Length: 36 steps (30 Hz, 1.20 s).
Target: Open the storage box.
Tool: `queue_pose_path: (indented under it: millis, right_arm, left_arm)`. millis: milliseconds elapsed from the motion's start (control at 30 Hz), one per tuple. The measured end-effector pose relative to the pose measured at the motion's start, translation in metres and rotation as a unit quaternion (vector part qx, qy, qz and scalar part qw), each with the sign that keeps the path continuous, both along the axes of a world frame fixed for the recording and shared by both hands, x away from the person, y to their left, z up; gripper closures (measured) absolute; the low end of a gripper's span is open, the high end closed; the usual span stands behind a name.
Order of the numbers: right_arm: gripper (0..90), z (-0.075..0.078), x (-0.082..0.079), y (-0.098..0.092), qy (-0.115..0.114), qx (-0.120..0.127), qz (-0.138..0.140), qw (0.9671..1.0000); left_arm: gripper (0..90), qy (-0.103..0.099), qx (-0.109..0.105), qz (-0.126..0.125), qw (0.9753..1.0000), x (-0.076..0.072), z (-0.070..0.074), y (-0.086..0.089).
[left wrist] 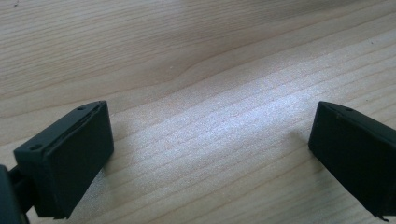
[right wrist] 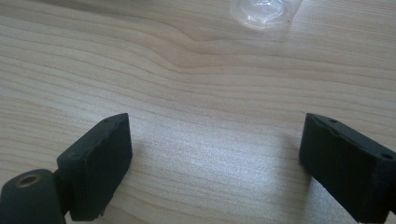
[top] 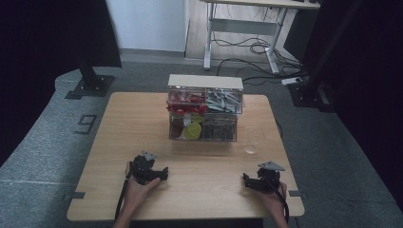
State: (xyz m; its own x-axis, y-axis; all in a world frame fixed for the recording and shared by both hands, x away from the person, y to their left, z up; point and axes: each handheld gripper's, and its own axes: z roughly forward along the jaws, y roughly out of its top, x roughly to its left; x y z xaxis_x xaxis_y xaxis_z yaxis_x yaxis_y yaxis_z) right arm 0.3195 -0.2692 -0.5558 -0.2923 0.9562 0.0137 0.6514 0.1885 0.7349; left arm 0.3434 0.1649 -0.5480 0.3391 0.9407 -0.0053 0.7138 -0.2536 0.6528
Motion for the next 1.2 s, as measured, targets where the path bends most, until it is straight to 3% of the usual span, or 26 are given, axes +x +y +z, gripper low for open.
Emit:
queue_pose_path:
  millis: [400, 567, 667, 733, 767, 833, 1000, 1033, 1100, 1133, 1200]
  right_arm:
    - [13.3, 0.0, 0.0, 0.0, -0.004, 0.0, -0.006, 1.0]
    - [13.6, 0.0, 0.0, 0.0, -0.004, 0.001, -0.006, 1.0]
    - [13.6, 0.0, 0.0, 0.0, -0.005, 0.0, -0.005, 1.0]
    - [13.7, 0.0, 0.0, 0.0, -0.005, 0.0, -0.006, 1.0]
    - [13.7, 0.0, 0.0, 0.0, -0.005, 0.0, -0.006, 1.0]
    - [13.8, 0.0, 0.0, 0.0, -0.005, 0.0, -0.006, 1.0]
    - [14.0, 0.0, -0.001, -0.001, -0.005, 0.0, -0.006, 1.0]
    - [14.0, 0.0, -0.001, -0.001, -0.005, 0.0, -0.006, 1.0]
    - [14.0, 0.0, -0.001, -0.001, -0.005, 0.0, -0.007, 1.0]
    - [14.0, 0.0, -0.001, -0.001, -0.005, 0.0, -0.007, 1.0]
    - [14.1, 0.0, -0.001, -0.001, -0.005, 0.0, -0.007, 1.0]
  left_arm:
    - [0.7, -0.003, -0.001, -0.003, 1.0, 0.0, 0.0, 0.001]
    - [15.2, -0.001, 0.003, 0.016, 0.9999, -0.004, 0.006, 0.005]
    - [16.4, -0.007, 0.019, 0.015, 0.9997, -0.006, 0.007, 0.005]
    - [19.1, -0.028, 0.021, 0.016, 0.9992, -0.011, 0.011, 0.005]
    - [21.8, -0.028, 0.021, 0.016, 0.9992, -0.011, 0.011, 0.005]
    - [26.0, -0.058, 0.014, 0.014, 0.9981, -0.019, 0.018, 0.005]
    - [31.9, -0.083, -0.001, 0.014, 0.9964, -0.026, 0.026, 0.006]
    - [36.0, -0.095, -0.014, 0.018, 0.9952, -0.03, 0.031, 0.008]
    - [40.7, -0.1, -0.018, 0.021, 0.9946, -0.031, 0.033, 0.008]
    - [42.8, -0.119, -0.025, 0.026, 0.9922, -0.036, 0.039, 0.009]
    - [46.5, -0.127, -0.034, 0.022, 0.991, -0.038, 0.044, 0.01]
